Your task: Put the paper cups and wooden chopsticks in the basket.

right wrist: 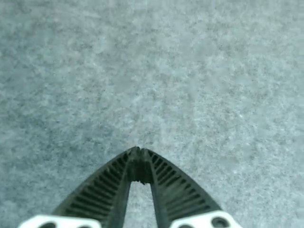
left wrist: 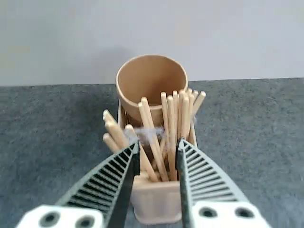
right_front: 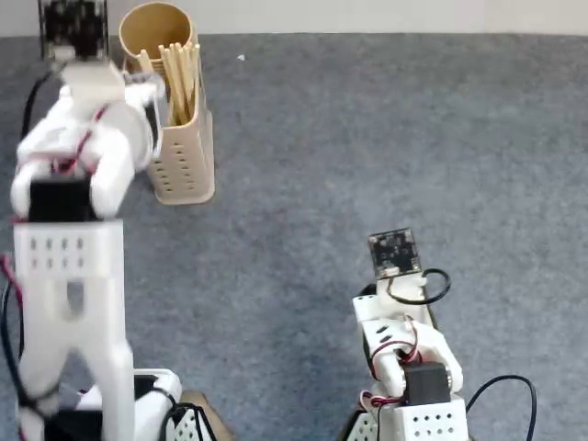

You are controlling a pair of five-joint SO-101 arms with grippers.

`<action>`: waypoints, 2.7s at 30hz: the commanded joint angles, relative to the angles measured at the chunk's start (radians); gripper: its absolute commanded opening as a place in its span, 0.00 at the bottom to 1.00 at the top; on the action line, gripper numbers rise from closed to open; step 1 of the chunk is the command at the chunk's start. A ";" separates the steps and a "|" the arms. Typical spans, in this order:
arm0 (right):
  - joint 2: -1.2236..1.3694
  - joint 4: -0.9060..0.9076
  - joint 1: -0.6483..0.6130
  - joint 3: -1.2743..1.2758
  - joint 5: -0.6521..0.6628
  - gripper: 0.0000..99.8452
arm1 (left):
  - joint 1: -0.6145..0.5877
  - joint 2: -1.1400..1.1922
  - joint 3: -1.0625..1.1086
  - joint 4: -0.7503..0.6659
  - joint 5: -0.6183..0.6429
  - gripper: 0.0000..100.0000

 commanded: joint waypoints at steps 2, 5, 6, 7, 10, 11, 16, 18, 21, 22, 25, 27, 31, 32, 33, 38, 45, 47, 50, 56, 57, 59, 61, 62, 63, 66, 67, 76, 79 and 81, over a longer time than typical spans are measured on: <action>-0.010 -0.012 0.081 -0.015 -0.055 0.01 | 0.001 -0.357 0.412 -0.072 0.000 0.14; -0.010 -0.016 0.081 -0.010 -0.054 0.01 | 0.001 -0.526 0.693 -0.213 0.000 0.14; -0.010 -0.019 0.081 -0.007 -0.054 0.01 | 0.002 -0.576 0.782 -0.262 0.000 0.14; -0.010 -0.027 0.079 -0.007 -0.054 0.01 | 0.010 -0.625 0.871 -0.315 0.000 0.14; -0.008 -0.081 0.079 0.012 -0.054 0.01 | 0.033 -0.751 1.101 -0.459 0.000 0.14; -0.008 -0.105 0.079 0.030 -0.054 0.01 | 0.044 -0.785 1.161 -0.499 0.000 0.14; -0.008 -0.271 0.087 0.137 -0.054 0.01 | 0.062 -0.943 1.374 -0.552 0.002 0.14; -0.001 -0.295 0.087 0.171 -0.054 0.01 | 0.076 -0.992 1.448 -0.554 0.002 0.14; -0.007 -0.265 0.130 0.188 -0.054 0.01 | 0.119 -1.066 1.560 -0.552 0.000 0.14; -0.007 -0.262 0.150 0.188 -0.054 0.01 | 0.133 -1.081 1.561 -0.546 0.000 0.14; -0.005 -0.222 0.236 0.188 -0.054 0.01 | 0.145 -1.121 1.558 -0.483 0.002 0.14; -0.004 -0.173 0.291 0.188 -0.054 0.01 | 0.147 -1.125 1.558 -0.404 0.002 0.14; -0.005 -0.024 0.410 0.188 -0.054 0.01 | 0.116 -1.127 1.558 -0.184 0.002 0.14; -0.007 0.018 0.433 0.188 -0.054 0.01 | 0.099 -1.127 1.558 -0.138 0.002 0.14; -0.007 0.059 0.450 0.188 -0.054 0.01 | 0.079 -1.127 1.558 -0.092 0.002 0.14; -0.010 0.166 0.478 0.188 -0.055 0.01 | -0.051 -1.135 1.558 0.057 0.002 0.14; -0.012 0.177 0.478 0.188 -0.055 0.01 | -0.168 -1.136 1.558 0.130 0.006 0.14; -0.012 0.177 0.478 0.188 -0.055 0.01 | -0.166 -1.136 1.558 0.130 0.006 0.14; -0.012 0.177 0.478 0.188 -0.055 0.01 | -0.166 -1.136 1.558 0.130 0.006 0.14; -0.012 0.177 0.478 0.188 -0.055 0.01 | -0.166 -1.136 1.558 0.130 0.006 0.14; -0.012 0.177 0.478 0.188 -0.055 0.01 | -0.166 -1.136 1.558 0.130 0.006 0.14; -0.012 0.177 0.478 0.188 -0.055 0.01 | -0.166 -1.136 1.558 0.130 0.006 0.14; -0.012 0.177 0.478 0.188 -0.055 0.01 | -0.166 -1.136 1.558 0.130 0.006 0.14; -0.012 0.177 0.478 0.188 -0.055 0.01 | -0.166 -1.136 1.558 0.130 0.006 0.14; -0.012 0.177 0.478 0.188 -0.055 0.01 | -0.166 -1.136 1.558 0.130 0.006 0.14; -0.012 0.177 0.478 0.188 -0.055 0.01 | -0.166 -1.136 1.558 0.130 0.006 0.14; -0.012 0.177 0.478 0.188 -0.055 0.01 | -0.166 -1.136 1.558 0.130 0.006 0.14; -0.012 0.177 0.478 0.188 -0.055 0.01 | -0.166 -1.136 1.558 0.130 0.006 0.14; -0.012 0.177 0.478 0.188 -0.055 0.01 | -0.166 -1.136 1.558 0.130 0.006 0.14; -0.012 0.177 0.478 0.188 -0.055 0.01 | -0.166 -1.136 1.558 0.130 0.006 0.14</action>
